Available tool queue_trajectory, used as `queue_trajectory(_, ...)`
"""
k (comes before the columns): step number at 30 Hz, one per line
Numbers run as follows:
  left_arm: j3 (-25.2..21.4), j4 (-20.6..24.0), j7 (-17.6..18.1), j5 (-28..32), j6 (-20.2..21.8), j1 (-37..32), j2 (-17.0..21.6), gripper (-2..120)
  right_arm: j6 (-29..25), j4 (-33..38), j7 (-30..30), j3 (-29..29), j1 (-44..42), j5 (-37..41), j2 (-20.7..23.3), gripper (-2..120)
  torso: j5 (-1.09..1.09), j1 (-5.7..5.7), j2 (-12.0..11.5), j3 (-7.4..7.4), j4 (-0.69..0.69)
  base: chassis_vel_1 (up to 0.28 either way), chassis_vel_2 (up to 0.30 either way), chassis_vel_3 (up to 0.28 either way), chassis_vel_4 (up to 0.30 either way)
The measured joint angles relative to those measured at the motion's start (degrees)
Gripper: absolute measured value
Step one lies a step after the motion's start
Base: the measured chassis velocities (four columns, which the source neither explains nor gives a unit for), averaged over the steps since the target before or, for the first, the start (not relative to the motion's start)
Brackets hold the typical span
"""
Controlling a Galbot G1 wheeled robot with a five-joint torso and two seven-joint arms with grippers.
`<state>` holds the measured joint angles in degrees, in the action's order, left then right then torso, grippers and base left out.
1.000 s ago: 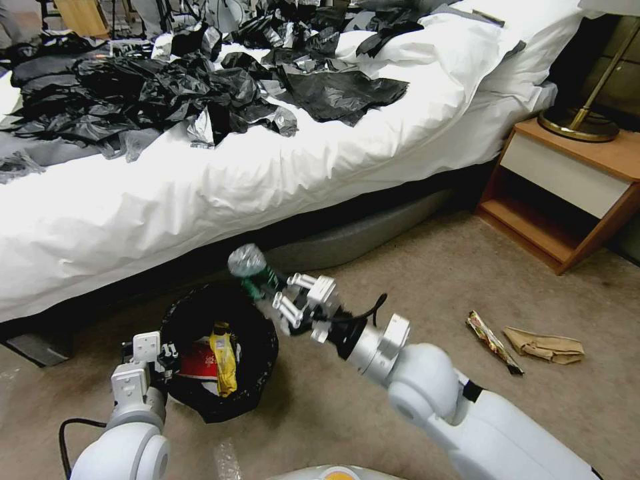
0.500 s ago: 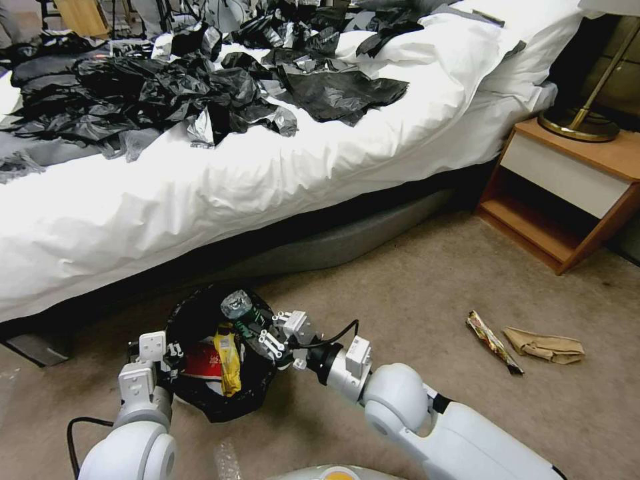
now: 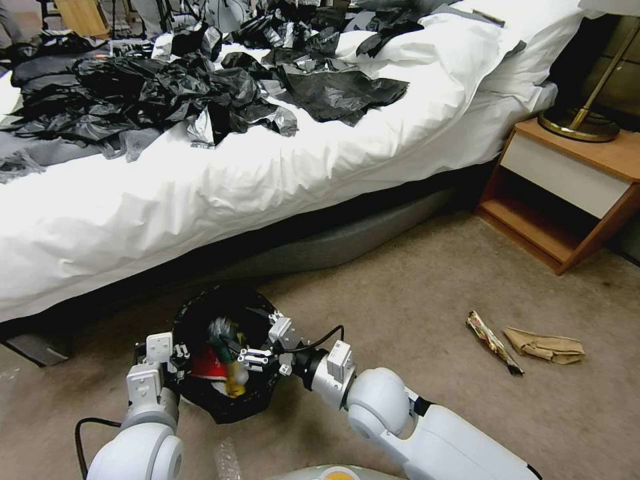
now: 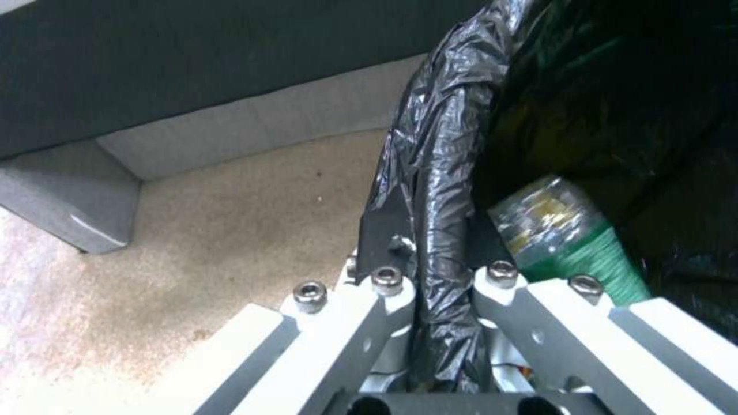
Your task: Pick up the trash bin, then pick up the garbage from the floor and place it into the trash bin.
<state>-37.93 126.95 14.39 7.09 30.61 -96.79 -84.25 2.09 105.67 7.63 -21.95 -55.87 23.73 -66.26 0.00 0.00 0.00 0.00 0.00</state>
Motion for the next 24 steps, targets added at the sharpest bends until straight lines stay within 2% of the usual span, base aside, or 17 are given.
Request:
queue_trajectory(1,0.0,0.0,0.0,0.0,0.0,0.0,0.0,1,0.0,0.0,0.0,0.0,0.0,0.0,0.0,88,0.0,0.0,0.0,0.0,0.0,0.0,0.0,0.0,0.0)
queue_trajectory(4,0.44,-0.02,-0.02,-0.23,0.0,0.15,-0.08,1,0.01,0.13,-0.12,0.3,-0.03,-0.12,0.11,98,0.0,0.0,0.0,0.0,0.0,0.0,0.0,0.0,0.0)
queue_trajectory(13,0.64,-0.62,-0.04,-0.4,0.09,0.48,0.0,1,-0.06,1.95,-0.56,1.52,0.08,-0.21,0.38,100,0.0,0.0,0.0,0.0,0.0,0.0,0.0,0.0,0.0)
queue_trajectory(20,0.16,-1.44,-0.07,-0.31,0.19,0.71,0.47,1,-2.21,7.84,-1.33,4.71,-0.37,-1.97,1.34,100,0.0,0.01,0.0,0.0,0.0,0.0,0.0,0.0,0.0)
queue_trajectory(23,-0.06,-1.74,-0.1,-0.22,0.25,0.77,0.82,1,-2.69,13.63,-3.11,8.43,-2.33,-2.43,2.69,100,0.0,0.0,0.0,0.0,-0.01,0.0,0.0,0.0,0.0)
queue_trajectory(24,-0.06,-1.74,-0.1,-0.22,0.25,0.77,0.82,1,-2.69,13.63,-3.11,8.43,-2.33,-2.43,2.69,100,0.0,0.0,0.0,0.0,-0.01,0.0,0.0,0.0,0.0)
